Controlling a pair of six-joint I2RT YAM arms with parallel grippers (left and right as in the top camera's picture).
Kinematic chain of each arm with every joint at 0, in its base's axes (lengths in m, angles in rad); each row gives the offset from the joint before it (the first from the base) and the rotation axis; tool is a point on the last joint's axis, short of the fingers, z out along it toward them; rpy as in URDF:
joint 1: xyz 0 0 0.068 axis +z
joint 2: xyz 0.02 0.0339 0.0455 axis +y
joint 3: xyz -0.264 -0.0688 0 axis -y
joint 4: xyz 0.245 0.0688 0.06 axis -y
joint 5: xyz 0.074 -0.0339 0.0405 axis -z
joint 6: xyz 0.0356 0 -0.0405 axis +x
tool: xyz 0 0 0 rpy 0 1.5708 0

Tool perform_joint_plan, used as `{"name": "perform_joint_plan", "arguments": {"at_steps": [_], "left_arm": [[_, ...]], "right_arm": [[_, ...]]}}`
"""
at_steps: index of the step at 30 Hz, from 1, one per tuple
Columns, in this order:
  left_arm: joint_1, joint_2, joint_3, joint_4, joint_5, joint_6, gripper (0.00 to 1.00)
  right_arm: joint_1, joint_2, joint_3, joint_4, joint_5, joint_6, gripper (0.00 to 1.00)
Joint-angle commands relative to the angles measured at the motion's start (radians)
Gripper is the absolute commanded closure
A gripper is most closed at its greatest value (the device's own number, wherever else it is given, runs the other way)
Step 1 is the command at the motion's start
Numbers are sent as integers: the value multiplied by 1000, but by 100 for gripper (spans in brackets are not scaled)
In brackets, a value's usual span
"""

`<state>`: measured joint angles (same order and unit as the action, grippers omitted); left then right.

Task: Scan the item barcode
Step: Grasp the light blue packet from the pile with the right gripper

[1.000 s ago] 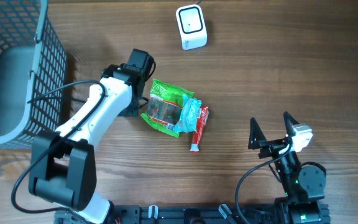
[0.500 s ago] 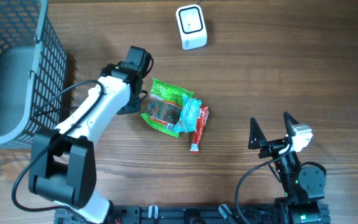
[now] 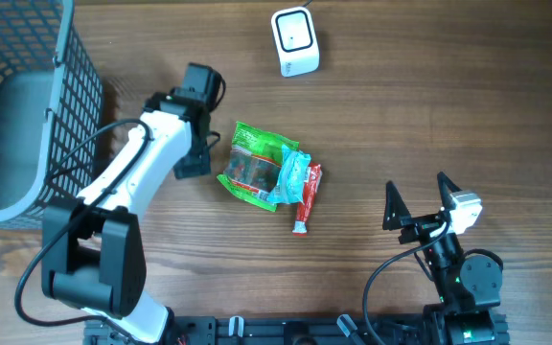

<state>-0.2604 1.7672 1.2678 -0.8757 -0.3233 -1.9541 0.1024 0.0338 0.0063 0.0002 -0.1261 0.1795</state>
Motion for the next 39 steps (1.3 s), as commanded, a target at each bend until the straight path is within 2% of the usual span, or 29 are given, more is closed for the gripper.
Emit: {"name": "perform_joint_plan", "arguments": {"at_steps": [1,3,9,10,13,15,16,25,27,31,34,36,39], "left_arm": [[42,-76,129,-33,-8,256,0],[55,-101,157,-34,-7,375,0],[126,-219,189,-81,-6,1016,0],[133,-229,189,-103,-6,1086,0],[142,-254,189,-159,18,1493,0],[142,-252,189,-166,83,1656,0],[142,-249,189,-170,121,1694,0],[142,-243,189,-154,307,1704,0],[142,-243,189,-146,360,1705,0],[175,-287,194,-86,478,1704,0],[254,-362,205,-10,555,1687,0],[386,-436,208,80,560,1677,0],[460,-463,208,109,562,1678,0]], "right_arm": [[2,-5,-1,6,14,7,0],[2,-5,-1,6,14,6,0],[2,-5,-1,6,14,6,0],[2,-5,-1,6,14,6,0],[2,-5,-1,6,14,6,0],[2,-5,-1,6,14,6,0],[2,-5,-1,6,14,6,0],[2,-5,-1,6,13,13,0],[2,-5,-1,11,-12,116,0],[2,-5,-1,8,-8,441,0],[2,-3,3,8,-51,401,0],[2,31,76,-66,-89,377,0],[2,141,209,-139,-112,376,0]]}}
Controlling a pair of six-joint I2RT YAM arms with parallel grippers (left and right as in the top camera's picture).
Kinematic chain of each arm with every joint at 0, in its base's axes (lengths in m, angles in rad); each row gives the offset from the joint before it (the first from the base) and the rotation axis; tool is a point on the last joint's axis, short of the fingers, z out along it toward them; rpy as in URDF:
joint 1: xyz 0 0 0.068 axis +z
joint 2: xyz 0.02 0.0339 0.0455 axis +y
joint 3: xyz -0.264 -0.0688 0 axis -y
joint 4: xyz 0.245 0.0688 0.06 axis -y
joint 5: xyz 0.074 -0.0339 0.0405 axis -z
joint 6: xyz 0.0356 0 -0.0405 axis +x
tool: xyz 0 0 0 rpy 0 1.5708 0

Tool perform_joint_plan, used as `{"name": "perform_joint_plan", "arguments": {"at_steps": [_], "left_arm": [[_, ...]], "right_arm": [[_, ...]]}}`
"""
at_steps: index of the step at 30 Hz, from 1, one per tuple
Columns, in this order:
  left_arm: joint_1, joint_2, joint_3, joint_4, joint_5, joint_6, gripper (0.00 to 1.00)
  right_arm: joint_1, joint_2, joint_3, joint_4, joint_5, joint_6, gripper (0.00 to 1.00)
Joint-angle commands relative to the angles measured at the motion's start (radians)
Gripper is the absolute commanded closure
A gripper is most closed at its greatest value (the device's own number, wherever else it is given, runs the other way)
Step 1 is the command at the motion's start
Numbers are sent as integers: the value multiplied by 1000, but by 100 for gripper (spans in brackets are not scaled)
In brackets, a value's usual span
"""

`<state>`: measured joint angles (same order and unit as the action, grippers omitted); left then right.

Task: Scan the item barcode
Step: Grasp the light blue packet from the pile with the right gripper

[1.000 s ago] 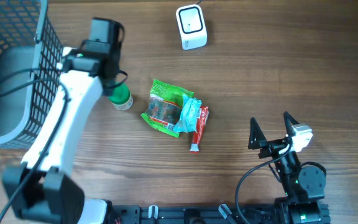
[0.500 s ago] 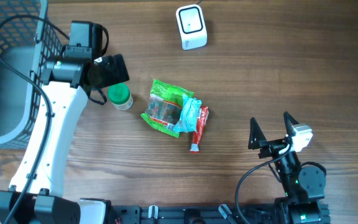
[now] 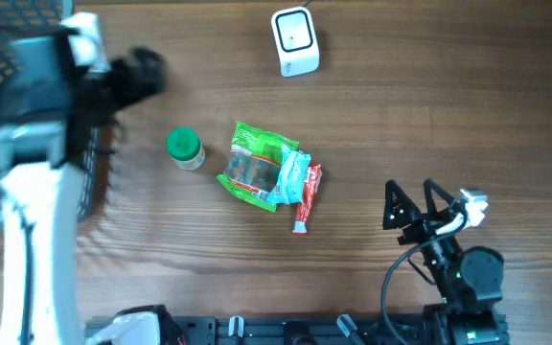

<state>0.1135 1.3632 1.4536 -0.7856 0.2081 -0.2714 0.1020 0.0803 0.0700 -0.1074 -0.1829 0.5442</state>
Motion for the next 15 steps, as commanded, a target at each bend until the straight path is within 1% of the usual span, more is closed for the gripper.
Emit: {"name": "perform_joint_plan", "arguments": {"at_steps": [1,2,4,7,8,9,10,11,12,14,15], "left_arm": [[109,-62,22,18,31,-5,0],[125,-61,22,13,31,-5,0],[138,-58,22,-4,31,-5,0],[140,-58,22,-47,31,-5,0],[140,-58,22,-58,31,-5,0],[140,-58,22,-66,31,-5,0],[140,-58,22,-72,31,-5,0],[140,-58,22,-72,31,-5,0],[140,-58,22,-72,31,-5,0],[140,-58,22,-72,31,-5,0],[140,-58,22,-72,31,-5,0]], "right_arm": [[2,154,203,-55,-70,5,0],[2,238,284,-92,-90,-3,0],[2,392,443,-193,-147,-63,0],[3,701,795,-525,-200,-165,0],[2,832,939,-678,-201,-205,0],[2,891,1002,-742,-201,-207,0],[2,1001,1113,-826,-201,-197,0],[2,1064,1170,-859,-213,-209,0],[2,1131,1222,-901,-259,-262,2],[7,1211,1248,-914,-431,-329,18],[24,1264,1247,-919,-483,-384,27]]}}
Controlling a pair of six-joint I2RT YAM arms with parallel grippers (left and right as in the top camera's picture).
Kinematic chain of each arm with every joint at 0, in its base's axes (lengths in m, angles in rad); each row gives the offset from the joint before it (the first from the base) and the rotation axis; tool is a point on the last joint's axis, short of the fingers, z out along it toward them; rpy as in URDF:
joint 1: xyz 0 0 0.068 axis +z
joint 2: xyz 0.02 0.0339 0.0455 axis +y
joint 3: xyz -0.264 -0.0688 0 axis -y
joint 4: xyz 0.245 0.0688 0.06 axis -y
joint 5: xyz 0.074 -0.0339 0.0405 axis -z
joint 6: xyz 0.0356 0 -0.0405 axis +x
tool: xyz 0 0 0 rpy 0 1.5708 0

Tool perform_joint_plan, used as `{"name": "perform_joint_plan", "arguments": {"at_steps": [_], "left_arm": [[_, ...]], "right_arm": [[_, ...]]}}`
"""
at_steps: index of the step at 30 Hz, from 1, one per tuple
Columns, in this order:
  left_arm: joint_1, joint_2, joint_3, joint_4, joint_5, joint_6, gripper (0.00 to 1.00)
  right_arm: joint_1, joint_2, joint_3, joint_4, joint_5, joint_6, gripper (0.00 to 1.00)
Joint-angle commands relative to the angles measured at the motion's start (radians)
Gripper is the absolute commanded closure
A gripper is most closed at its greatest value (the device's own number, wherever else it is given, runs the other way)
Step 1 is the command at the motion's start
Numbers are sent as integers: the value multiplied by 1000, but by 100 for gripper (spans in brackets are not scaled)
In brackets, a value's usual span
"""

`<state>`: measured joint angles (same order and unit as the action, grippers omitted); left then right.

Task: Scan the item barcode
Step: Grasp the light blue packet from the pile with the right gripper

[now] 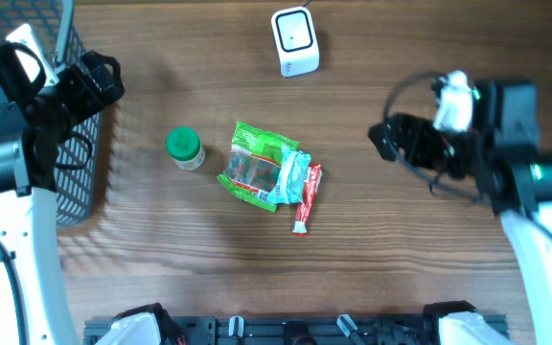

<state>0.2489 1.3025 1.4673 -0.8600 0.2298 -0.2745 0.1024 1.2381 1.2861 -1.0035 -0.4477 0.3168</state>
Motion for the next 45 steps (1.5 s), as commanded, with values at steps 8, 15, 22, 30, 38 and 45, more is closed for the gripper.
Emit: {"name": "perform_joint_plan", "arguments": {"at_steps": [8,15,22,30,38,45], "left_arm": [[5,3,8,2,9,-2,0],[5,3,8,2,9,-2,0],[5,3,8,2,9,-2,0],[5,3,8,2,9,-2,0],[5,3,8,2,9,-2,0],[5,3,8,2,9,-2,0]], "right_arm": [[260,431,29,45,-84,-130,27],[292,621,29,175,-8,-109,23],[317,670,29,272,-15,-104,25],[351,672,1,309,37,-104,33],[342,643,-44,397,-8,-113,96],[305,399,-2,301,-413,-270,96]]}}
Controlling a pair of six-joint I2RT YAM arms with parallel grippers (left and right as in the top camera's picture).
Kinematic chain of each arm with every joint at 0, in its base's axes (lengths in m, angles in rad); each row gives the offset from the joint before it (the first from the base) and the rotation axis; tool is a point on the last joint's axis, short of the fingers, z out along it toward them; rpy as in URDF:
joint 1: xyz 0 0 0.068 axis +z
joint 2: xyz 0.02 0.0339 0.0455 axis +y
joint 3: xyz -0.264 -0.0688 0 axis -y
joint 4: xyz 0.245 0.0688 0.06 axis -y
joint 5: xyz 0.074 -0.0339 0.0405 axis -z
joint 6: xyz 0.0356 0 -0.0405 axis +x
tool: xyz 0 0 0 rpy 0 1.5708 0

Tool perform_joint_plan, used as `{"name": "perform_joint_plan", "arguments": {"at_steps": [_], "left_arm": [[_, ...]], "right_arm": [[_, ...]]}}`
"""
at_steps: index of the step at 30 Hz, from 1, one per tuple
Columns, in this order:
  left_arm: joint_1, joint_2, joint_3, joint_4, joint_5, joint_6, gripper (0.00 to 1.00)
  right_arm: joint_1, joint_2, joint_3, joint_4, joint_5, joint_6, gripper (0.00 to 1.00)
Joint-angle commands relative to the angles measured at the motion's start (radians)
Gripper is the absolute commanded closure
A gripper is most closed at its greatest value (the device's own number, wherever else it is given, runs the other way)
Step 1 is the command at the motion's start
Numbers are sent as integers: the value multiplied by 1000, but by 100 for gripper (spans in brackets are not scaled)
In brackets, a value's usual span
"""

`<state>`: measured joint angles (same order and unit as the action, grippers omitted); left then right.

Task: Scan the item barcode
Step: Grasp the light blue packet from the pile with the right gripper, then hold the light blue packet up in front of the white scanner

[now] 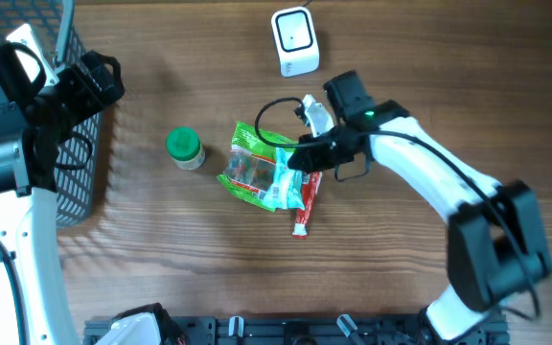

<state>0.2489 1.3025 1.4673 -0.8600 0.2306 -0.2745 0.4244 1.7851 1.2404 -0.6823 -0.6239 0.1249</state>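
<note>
A white barcode scanner [295,41] stands at the table's far middle. In the centre lies a pile: a green packet [250,161], a blue-and-clear packet [285,179] on it, and a red tube [305,206] alongside. A green-lidded jar [184,148] stands upright left of the pile. My right gripper [305,158] is down at the pile's right upper edge, over the blue packet and the tube's top; its fingers are too dark to read. My left gripper [99,79] hangs high by the basket, open and holding nothing.
A grey wire basket [70,115] fills the far left corner, partly hidden by my left arm. The scanner's cable runs off the far edge. Bare wood lies in front of the pile and to the right.
My right arm has gone from raised at the right side to reaching left, its gripper now low at the pile's right edge. The left arm, jar and packets are unchanged.
My left gripper was low just left of the pile, with the right arm parked at the near right. Then the jar stood free there and the left arm was up by the basket. The right arm then rose at the right and now reaches onto the pile.
</note>
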Motion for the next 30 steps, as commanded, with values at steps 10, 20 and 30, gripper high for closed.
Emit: {"name": "perform_joint_plan", "arguments": {"at_steps": [10,20,30], "left_arm": [[5,3,8,2,8,-2,0],[5,3,8,2,8,-2,0],[5,3,8,2,8,-2,0]], "right_arm": [[-98,-424,44,-190,-132,-95,96],[-98,-426,53,-143,30,37,96],[-98,-229,692,-512,366,61,96]]}}
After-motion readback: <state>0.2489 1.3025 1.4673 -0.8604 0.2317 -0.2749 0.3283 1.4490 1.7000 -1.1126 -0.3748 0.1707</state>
